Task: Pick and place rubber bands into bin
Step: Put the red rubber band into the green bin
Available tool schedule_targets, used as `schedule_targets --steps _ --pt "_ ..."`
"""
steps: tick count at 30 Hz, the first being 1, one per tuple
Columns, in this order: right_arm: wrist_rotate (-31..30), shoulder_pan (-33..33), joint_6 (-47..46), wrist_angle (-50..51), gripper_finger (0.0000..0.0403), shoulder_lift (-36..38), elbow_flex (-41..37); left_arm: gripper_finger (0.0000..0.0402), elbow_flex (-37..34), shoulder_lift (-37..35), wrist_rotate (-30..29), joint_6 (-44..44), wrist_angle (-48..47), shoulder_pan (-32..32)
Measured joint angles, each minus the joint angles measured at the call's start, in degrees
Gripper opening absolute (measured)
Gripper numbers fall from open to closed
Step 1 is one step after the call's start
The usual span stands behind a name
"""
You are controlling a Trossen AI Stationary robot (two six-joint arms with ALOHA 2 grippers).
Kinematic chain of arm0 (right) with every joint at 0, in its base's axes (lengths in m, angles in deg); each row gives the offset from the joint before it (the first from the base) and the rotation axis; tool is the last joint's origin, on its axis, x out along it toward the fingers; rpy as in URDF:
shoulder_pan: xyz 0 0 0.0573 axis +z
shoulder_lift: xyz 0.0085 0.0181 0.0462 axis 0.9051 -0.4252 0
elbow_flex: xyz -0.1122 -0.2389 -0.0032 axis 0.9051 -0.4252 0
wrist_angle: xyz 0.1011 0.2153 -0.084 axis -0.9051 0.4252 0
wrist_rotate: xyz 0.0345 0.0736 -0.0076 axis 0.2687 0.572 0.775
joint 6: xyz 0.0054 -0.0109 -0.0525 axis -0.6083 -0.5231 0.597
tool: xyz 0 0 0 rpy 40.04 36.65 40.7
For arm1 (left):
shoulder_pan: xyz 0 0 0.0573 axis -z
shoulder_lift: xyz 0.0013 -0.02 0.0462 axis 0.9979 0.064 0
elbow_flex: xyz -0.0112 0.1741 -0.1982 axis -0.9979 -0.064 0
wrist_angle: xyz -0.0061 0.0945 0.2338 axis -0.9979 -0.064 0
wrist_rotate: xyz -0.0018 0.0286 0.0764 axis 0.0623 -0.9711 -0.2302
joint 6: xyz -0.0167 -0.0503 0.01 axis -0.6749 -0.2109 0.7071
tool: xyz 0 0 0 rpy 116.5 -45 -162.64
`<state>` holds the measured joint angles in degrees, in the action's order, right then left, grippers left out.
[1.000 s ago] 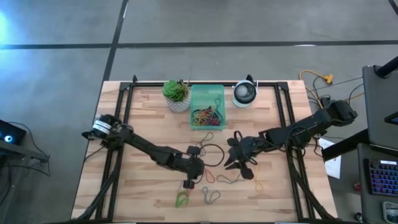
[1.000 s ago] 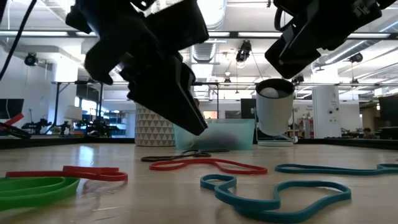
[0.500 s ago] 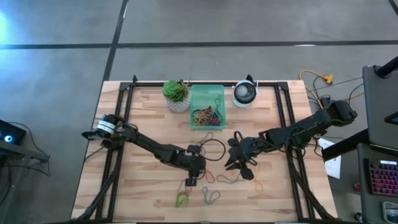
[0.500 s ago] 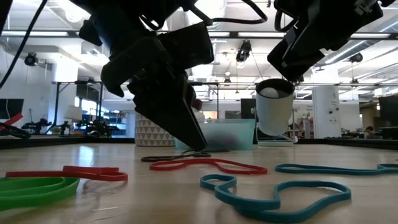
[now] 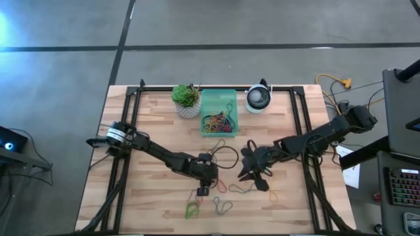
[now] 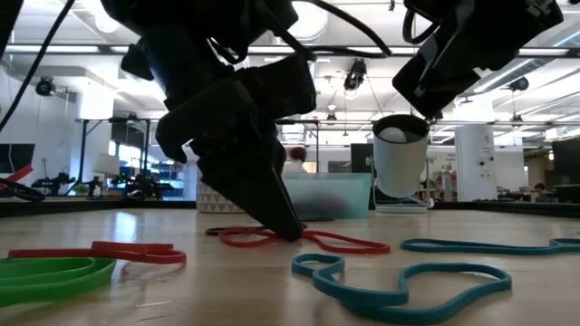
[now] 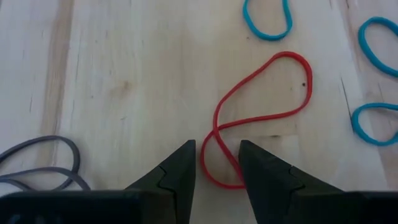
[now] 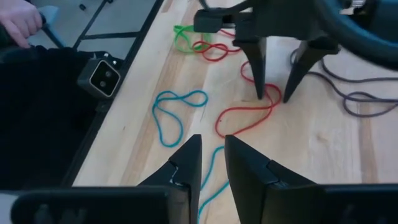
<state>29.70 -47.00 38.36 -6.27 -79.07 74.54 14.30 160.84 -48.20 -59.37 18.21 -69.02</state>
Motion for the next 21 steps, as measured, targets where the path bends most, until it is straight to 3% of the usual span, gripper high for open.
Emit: schedule_targets --steps 6,18,21 --pt "-0.01 0.82 -0.46 -0.08 0.0065 0.00 -0.02 0.0102 0.01 0.23 0.51 -1.70 -0.21 -0.34" --pt "-0.04 1.20 -2.89 -0.04 0.0063 -0.02 -0.02 0.0009 -0.26 -0.03 2.83 -5.35 -4.90 -0.36" --pt "-0.04 2.00 -2.93 -0.04 0.0064 -0.02 -0.02 0.0003 -0.32 0.01 2.75 -5.31 -5.43 -0.18"
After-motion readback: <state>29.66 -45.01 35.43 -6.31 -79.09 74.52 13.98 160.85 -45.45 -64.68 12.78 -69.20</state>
